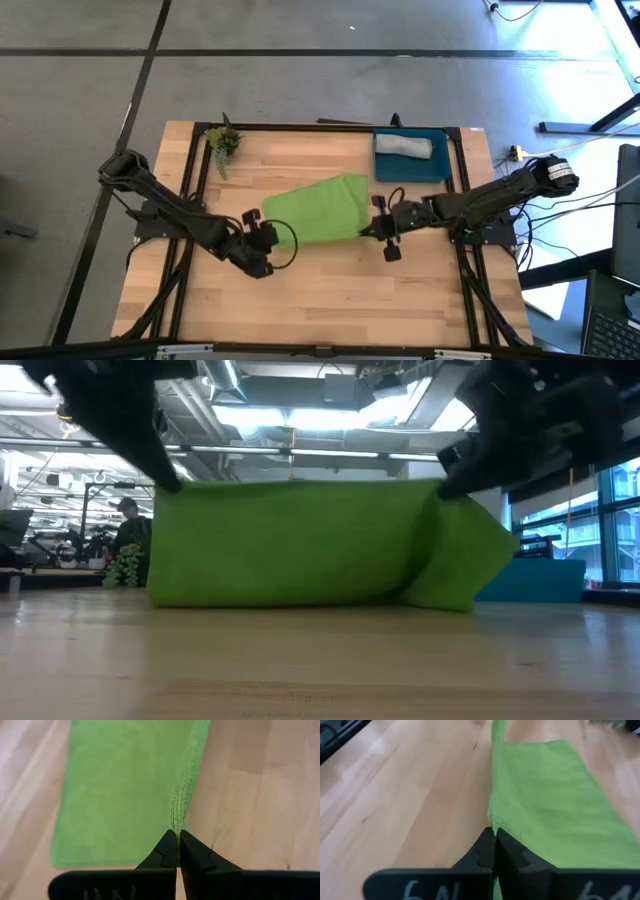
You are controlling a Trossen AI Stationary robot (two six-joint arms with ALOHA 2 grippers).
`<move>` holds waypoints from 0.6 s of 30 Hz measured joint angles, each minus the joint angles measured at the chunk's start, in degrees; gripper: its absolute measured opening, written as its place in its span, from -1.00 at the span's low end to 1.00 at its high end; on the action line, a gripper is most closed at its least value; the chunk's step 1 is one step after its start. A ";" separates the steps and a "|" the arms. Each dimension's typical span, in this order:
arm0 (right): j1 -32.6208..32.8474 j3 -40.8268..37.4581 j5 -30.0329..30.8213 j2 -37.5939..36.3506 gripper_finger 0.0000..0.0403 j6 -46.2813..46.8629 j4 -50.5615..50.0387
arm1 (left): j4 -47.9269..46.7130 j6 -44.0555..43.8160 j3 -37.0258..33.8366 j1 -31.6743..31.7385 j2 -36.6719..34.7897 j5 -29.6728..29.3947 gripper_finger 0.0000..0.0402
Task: Roll microfiber towels into tight, uniform cylinder then place into a basket
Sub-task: Fold the green microfiber cloth
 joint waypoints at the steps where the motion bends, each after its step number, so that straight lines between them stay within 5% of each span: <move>1: 0.65 -1.09 0.02 0.09 -0.98 0.76 1.19 | 1.44 -0.04 -0.75 -0.37 0.54 -0.02 -1.00; 18: 4.93 -4.78 0.11 10.31 -0.85 5.96 7.36 | 8.74 -4.48 -2.82 -1.38 10.74 7.99 -1.00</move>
